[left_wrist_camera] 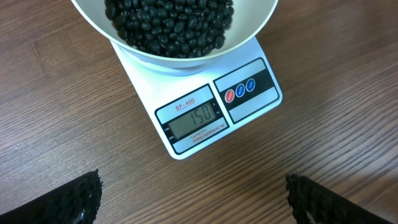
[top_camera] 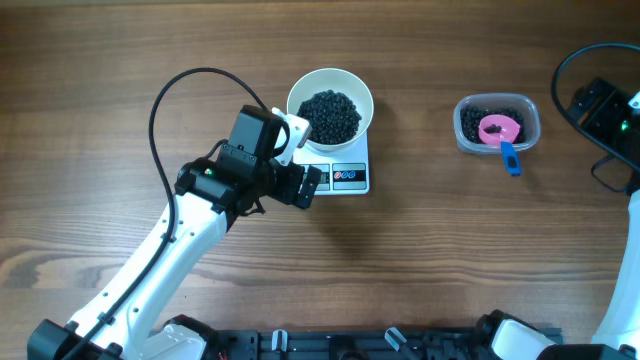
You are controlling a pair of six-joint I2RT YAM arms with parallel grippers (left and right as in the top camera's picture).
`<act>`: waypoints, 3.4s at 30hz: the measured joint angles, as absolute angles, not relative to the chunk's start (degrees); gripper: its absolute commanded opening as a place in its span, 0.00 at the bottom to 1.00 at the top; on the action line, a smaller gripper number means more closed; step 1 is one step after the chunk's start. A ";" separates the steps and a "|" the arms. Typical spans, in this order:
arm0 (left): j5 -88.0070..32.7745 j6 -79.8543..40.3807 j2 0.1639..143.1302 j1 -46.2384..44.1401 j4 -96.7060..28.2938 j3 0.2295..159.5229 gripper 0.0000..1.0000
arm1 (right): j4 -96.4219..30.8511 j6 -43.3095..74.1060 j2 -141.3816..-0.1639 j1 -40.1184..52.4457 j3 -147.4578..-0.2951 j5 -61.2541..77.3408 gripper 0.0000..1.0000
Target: Scoop item into bowl and weigh 150g on scale
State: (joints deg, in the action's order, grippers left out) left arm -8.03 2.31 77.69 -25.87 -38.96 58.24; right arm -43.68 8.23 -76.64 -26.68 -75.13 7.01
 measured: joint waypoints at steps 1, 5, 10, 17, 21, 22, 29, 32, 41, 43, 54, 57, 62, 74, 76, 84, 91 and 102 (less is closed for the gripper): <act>-8.03 2.31 77.69 -25.87 -38.96 58.24 1.00 | -43.68 8.23 -76.64 -26.68 -75.13 6.98 1.00; -8.03 2.31 77.69 -25.87 -38.98 58.24 1.00 | -43.68 8.23 -76.64 -26.68 -75.13 6.96 1.00; -8.01 2.31 77.69 -25.87 -38.96 58.24 1.00 | -43.68 8.23 -76.64 -26.68 -75.13 6.96 1.00; -8.03 2.31 77.69 -25.87 -38.96 58.24 1.00 | -43.68 8.23 -76.64 -26.68 -75.13 6.96 1.00; -8.03 2.31 77.69 -25.87 -38.96 58.24 1.00 | -43.68 8.23 -76.64 -26.68 -75.13 6.96 1.00; -8.01 2.31 77.69 -25.87 -38.96 58.22 1.00 | -43.68 8.23 -76.64 -26.68 -75.13 6.96 1.00; -8.03 2.31 77.69 -25.87 -38.96 58.24 1.00 | -43.68 8.23 -76.64 -26.68 -75.13 6.96 1.00; -8.03 2.31 77.69 -25.87 -38.96 58.22 1.00 | -43.68 8.23 -76.64 -26.68 -75.13 6.96 1.00; -8.01 2.31 77.69 -25.87 -38.98 58.24 1.00 | -43.68 8.23 -76.64 -26.68 -75.13 6.96 1.00; -8.03 2.31 77.69 -25.87 -38.96 58.24 1.00 | -43.68 8.21 -76.66 -26.68 -75.13 6.96 1.00; -8.03 2.31 77.69 -25.87 -38.96 58.24 1.00 | -43.68 7.18 -76.66 -26.68 -75.13 5.04 1.00; -8.03 2.31 77.69 -25.87 -38.96 58.24 1.00 | -43.68 7.18 -76.58 -26.68 -75.13 4.86 1.00; -8.03 2.31 77.69 -25.87 -38.98 58.24 1.00 | -44.10 7.18 -73.67 -26.68 -75.13 4.84 1.00; -8.03 2.31 77.69 -25.87 -38.98 58.24 1.00 | -39.31 7.16 -63.31 -19.84 -75.13 4.62 1.00; -8.03 2.31 77.69 -25.87 -38.96 58.22 1.00 | -38.98 7.16 -63.16 -18.61 -75.13 4.62 1.00; -8.03 2.31 77.69 -25.87 -38.96 58.24 1.00 | -38.48 7.14 -60.95 -13.63 -75.11 3.99 1.00; -8.01 2.31 77.69 -25.87 -38.96 58.24 1.00 | -28.51 6.96 -50.59 -12.49 -64.18 3.18 1.00; -8.03 2.31 77.69 -25.87 -38.98 58.24 1.00 | -4.49 6.98 -29.10 -8.80 -31.77 6.00 1.00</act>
